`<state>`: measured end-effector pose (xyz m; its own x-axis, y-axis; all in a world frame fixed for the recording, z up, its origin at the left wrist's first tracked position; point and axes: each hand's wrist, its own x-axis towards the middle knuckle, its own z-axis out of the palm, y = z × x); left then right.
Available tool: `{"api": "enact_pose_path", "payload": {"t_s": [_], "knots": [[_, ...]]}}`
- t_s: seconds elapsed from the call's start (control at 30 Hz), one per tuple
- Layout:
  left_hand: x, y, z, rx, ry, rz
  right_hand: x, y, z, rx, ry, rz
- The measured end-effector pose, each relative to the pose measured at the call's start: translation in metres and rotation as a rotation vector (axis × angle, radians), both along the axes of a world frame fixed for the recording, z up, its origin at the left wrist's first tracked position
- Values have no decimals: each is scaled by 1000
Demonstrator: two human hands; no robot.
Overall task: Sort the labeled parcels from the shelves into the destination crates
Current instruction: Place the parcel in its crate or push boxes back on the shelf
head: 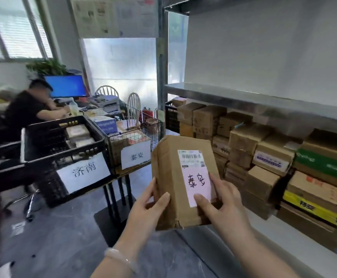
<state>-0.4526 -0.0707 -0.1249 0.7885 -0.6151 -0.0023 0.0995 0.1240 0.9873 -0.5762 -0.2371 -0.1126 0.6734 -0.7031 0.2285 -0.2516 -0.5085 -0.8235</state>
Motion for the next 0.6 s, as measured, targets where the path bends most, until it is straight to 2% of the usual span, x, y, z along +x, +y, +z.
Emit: {"api": "enact_pose_path", "payload": {"t_s": [0.17,0.37,0.43,0.5,0.6], "knots": [[47,2,-10,11,-20,50,64,0,-3,-97,14,127],[119,-3,-3,-91,73,236,156,-22,7,-26,-77,307],[146,-12,2,-103,85,280,187,-34,12,91,-112,337],[173,-24,8,-103,98,311,216,-49,17,307,-118,390],[208,-42,18,-86,74,326,254,-75,18,566,-59,474]]}}
